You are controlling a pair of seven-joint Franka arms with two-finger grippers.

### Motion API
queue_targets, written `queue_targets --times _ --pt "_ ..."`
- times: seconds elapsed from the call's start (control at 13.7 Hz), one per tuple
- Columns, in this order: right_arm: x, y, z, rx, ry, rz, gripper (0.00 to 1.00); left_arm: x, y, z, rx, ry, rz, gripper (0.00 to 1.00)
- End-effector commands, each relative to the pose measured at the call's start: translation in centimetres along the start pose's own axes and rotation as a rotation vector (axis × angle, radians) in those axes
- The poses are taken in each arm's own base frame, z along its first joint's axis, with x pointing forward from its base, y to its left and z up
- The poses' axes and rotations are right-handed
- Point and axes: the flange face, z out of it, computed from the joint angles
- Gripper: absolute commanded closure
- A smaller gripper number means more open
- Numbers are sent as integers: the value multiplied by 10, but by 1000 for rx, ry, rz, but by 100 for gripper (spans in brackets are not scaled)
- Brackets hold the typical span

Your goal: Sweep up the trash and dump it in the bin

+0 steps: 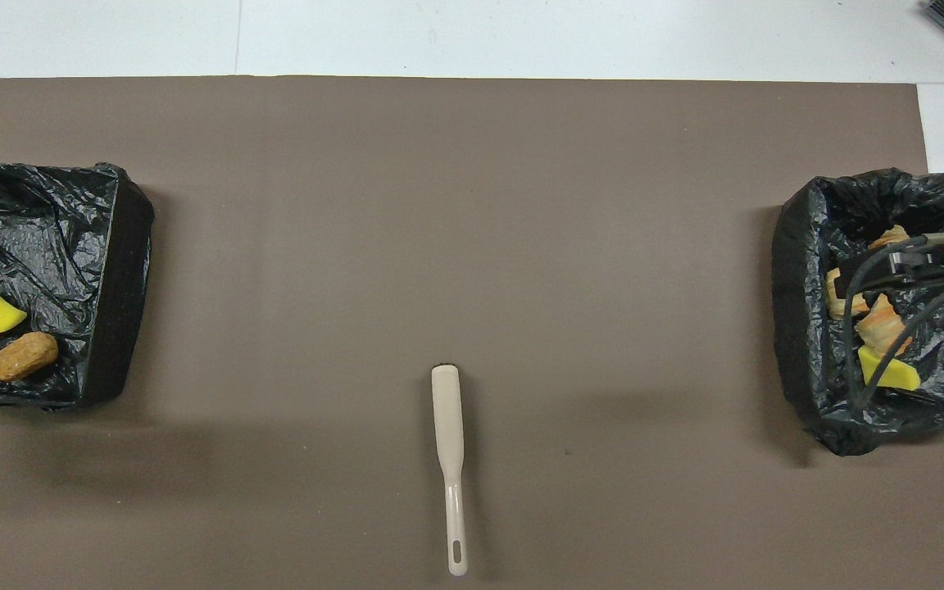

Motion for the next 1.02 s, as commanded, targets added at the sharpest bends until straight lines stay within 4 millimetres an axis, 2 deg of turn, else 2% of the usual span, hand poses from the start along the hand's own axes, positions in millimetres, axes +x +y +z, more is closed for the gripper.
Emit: queue_targets --times 0.0,0.07,0.22,0.44,0.58,0.95 --pt "-2 0 -1 12 21 13 0 -4 0 -22 9 -21 -10 100" --pt "-2 -3 -1 15 20 8 0 -5 -1 -26 6 -20 -15 100" --pt "-2 -5 -1 17 20 5 0 -19 -3 -34 3 -25 -34 100" --pt "-2 -4 -1 18 21 7 0 -14 0 -52 -4 -75 -13 100" --pt "-2 -5 -1 17 21 5 0 -14 1 -71 22 -161 -3 100" --pt "-2 -5 -1 17 21 5 0 -11 6 -83 13 -206 -16 100"
